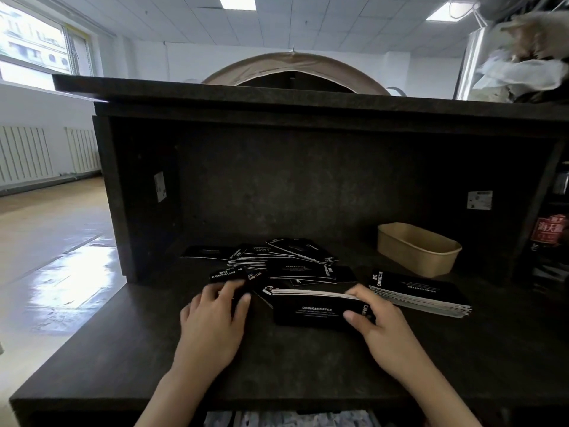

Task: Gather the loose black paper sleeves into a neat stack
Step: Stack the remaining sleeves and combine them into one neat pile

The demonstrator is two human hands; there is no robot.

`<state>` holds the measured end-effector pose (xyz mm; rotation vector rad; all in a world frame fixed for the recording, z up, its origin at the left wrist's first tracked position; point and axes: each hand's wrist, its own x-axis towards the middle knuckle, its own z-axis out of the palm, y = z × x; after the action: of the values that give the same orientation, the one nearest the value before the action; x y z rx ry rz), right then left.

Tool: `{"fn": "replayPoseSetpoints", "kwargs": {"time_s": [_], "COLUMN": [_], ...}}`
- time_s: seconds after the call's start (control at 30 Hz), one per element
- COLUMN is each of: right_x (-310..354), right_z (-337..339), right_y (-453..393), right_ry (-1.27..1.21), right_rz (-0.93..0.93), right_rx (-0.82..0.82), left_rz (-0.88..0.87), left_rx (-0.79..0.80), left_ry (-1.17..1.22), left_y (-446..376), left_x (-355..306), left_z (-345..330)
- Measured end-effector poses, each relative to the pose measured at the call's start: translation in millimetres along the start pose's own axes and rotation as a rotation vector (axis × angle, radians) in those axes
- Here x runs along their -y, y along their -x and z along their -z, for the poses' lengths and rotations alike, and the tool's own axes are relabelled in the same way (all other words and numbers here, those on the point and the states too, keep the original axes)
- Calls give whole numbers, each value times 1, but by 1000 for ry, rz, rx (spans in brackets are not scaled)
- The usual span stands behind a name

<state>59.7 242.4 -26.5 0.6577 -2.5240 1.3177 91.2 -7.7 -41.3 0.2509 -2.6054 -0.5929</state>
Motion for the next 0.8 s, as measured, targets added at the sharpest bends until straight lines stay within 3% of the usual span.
{"fn": "replayPoseSetpoints", "kwargs": {"time_s": [0.07, 0.13, 0.4, 0.6, 0.8], "right_x": [-1, -1, 1, 1, 1], "right_z": [1, 1, 1, 2, 3], "right_y": [1, 1, 3, 3, 5], "right_ry": [-40, -50, -95, -96, -57], "right_rz": [-39, -59, -87, -95, -41], "right_rx": [-10, -10, -8, 15, 20], "left_rz": [82, 97, 4, 142, 185], "left_rx": [75, 49, -165, -424, -518], "left_ry": [-193, -205, 33, 167, 360], "left_y": [2, 5, 10, 12, 11], "left_x": [-1, -3, -3, -3, 0], "left_z": [-4, -5, 2, 9, 13]}}
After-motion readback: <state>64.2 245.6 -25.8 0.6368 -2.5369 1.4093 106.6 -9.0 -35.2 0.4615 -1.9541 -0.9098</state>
